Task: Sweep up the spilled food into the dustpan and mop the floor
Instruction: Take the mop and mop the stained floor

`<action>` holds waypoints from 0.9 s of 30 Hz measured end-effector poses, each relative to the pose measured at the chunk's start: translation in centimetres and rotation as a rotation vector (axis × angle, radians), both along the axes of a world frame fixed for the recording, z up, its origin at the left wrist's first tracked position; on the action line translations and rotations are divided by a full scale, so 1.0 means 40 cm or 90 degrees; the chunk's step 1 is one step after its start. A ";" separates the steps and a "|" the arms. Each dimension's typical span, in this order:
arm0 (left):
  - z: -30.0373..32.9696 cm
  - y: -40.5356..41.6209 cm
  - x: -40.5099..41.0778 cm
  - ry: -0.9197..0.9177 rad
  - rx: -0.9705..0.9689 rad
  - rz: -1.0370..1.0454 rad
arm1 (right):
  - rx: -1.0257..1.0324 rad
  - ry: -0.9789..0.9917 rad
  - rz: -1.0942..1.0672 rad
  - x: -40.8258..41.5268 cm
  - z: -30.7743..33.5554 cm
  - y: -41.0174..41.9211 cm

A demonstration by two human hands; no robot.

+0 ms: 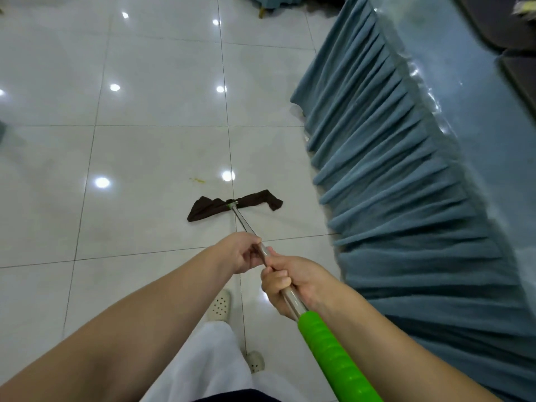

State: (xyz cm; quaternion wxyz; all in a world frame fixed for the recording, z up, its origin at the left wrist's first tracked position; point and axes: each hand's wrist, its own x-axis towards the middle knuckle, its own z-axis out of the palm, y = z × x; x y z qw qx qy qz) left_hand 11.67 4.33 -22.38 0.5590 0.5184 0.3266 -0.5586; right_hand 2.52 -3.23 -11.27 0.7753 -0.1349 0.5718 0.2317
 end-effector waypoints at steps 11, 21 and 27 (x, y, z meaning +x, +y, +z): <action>-0.045 -0.039 0.262 0.029 -0.024 0.019 | -0.030 -0.016 -0.015 0.271 -0.020 -0.011; -0.034 -0.108 0.334 -0.009 0.011 0.008 | -0.041 -0.037 -0.007 0.348 -0.066 -0.066; -0.032 -0.143 0.261 -0.002 0.028 0.001 | -0.016 -0.041 -0.001 0.273 -0.086 -0.095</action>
